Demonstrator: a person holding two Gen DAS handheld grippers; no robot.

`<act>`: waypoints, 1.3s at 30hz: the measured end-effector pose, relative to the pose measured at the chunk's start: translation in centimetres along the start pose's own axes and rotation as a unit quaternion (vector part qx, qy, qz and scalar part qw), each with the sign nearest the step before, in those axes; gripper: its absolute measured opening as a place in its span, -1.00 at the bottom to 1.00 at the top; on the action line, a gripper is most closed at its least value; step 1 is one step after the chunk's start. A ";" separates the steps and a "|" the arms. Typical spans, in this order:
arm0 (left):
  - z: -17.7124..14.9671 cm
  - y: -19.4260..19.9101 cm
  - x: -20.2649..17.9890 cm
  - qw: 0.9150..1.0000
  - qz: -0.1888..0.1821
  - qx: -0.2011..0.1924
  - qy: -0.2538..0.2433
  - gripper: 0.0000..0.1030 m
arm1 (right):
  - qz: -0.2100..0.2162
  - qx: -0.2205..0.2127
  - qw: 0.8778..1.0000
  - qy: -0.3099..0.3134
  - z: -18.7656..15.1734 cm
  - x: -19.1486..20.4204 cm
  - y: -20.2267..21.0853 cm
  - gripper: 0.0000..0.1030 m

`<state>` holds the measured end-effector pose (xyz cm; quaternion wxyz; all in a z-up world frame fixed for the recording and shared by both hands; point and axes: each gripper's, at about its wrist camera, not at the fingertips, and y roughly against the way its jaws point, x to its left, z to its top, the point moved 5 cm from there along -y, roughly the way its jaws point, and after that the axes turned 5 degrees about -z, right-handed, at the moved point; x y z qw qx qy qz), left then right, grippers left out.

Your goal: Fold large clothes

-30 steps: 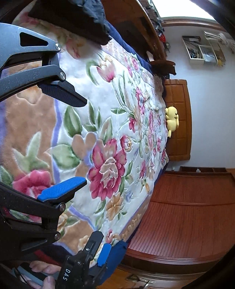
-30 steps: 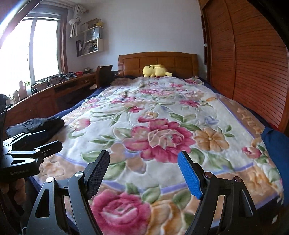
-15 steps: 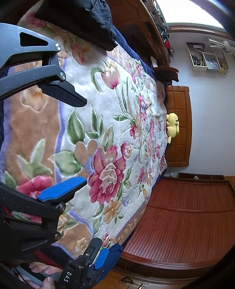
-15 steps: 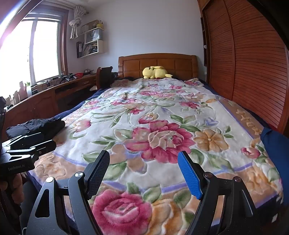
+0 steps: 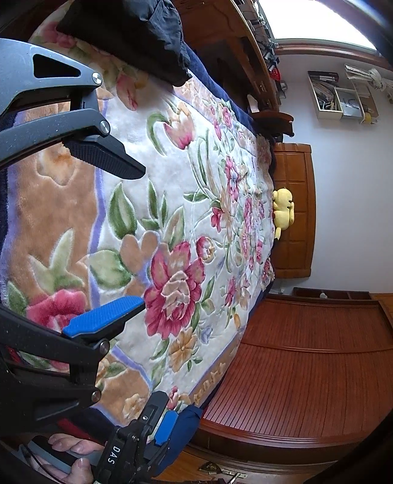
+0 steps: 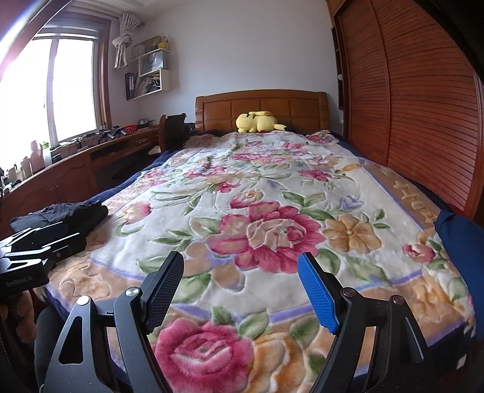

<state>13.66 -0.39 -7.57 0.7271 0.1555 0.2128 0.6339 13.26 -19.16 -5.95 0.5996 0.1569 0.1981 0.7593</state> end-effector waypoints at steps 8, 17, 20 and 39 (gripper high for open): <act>0.1 0.2 -0.1 1.000 0.001 -0.002 -0.003 0.56 | 0.000 -0.003 1.000 -0.002 0.1 -0.1 0.0 0.54; 0.2 0.4 -0.2 1.000 0.000 -0.003 -0.001 0.56 | 0.001 -0.005 1.000 -0.003 0.2 -0.1 0.0 0.54; 0.2 0.5 -0.3 1.000 0.000 -0.004 -0.002 0.56 | 0.001 -0.006 1.000 -0.003 0.2 0.0 0.1 0.54; 0.5 0.9 -0.7 1.000 0.000 -0.006 -0.003 0.56 | 0.001 -0.009 1.000 -0.006 0.4 0.1 0.2 0.54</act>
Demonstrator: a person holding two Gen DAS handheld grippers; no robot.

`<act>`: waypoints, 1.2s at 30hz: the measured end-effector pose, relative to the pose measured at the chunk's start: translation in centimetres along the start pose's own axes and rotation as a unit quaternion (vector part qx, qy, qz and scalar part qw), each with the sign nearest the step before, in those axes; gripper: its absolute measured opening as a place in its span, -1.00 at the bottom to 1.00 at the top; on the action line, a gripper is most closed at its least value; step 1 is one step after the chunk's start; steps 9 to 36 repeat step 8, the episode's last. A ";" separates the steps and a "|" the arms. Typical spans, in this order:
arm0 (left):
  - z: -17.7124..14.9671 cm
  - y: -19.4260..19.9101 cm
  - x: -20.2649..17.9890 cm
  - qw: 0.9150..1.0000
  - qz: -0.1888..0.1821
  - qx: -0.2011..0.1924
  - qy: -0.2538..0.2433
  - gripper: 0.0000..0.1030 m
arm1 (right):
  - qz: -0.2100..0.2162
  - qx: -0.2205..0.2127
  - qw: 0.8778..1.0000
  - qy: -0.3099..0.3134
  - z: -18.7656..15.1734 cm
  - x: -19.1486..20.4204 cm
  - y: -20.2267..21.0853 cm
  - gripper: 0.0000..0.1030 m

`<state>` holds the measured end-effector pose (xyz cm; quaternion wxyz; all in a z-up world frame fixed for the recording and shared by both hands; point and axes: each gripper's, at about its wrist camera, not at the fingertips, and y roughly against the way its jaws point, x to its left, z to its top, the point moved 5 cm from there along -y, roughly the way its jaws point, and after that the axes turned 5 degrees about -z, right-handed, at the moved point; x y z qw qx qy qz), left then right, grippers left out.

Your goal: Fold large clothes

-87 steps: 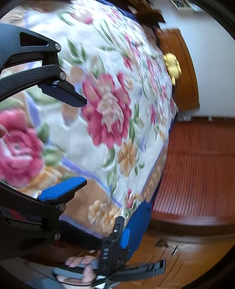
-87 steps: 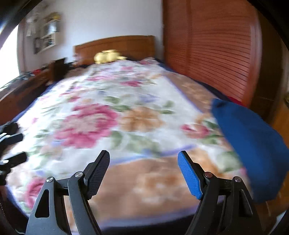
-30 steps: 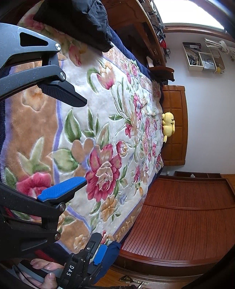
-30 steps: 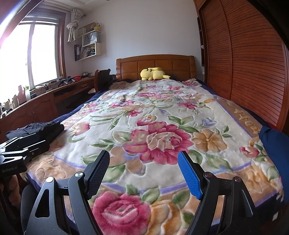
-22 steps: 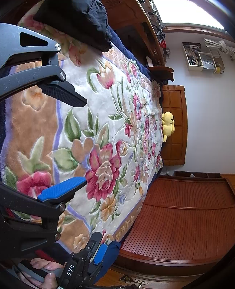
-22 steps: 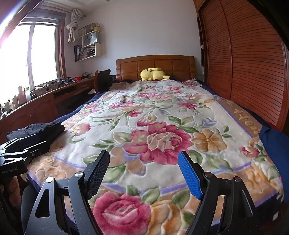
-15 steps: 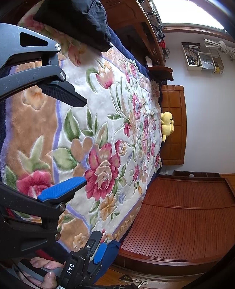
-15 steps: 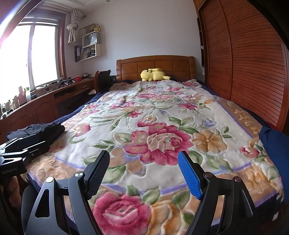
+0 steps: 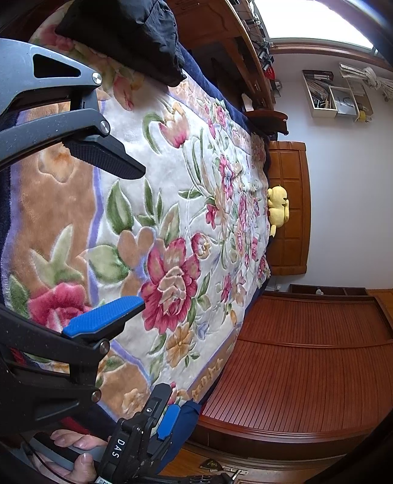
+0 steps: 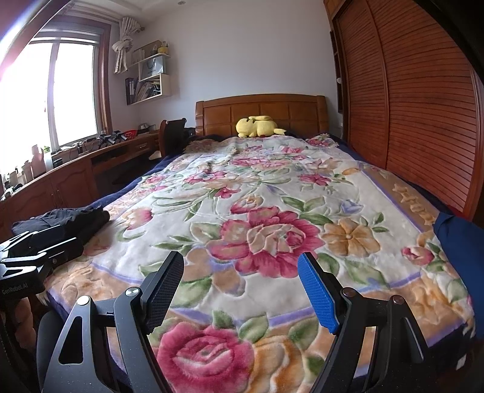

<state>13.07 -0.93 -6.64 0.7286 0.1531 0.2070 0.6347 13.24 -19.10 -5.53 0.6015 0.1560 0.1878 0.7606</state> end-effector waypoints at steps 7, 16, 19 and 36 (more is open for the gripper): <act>0.0 0.0 0.0 1.000 -0.001 0.000 0.000 0.56 | 0.002 0.002 1.000 -0.001 0.0 -0.1 0.0 0.54; 0.0 0.0 0.0 1.000 -0.001 0.000 0.001 0.56 | 0.002 0.001 1.000 -0.001 0.0 -0.1 0.0 0.54; 0.0 0.0 0.0 1.000 -0.001 0.000 0.001 0.56 | 0.002 0.001 1.000 -0.001 0.0 -0.1 0.0 0.54; 0.0 0.0 0.0 1.000 -0.001 0.000 0.001 0.56 | 0.002 0.001 1.000 -0.001 0.0 -0.1 0.0 0.54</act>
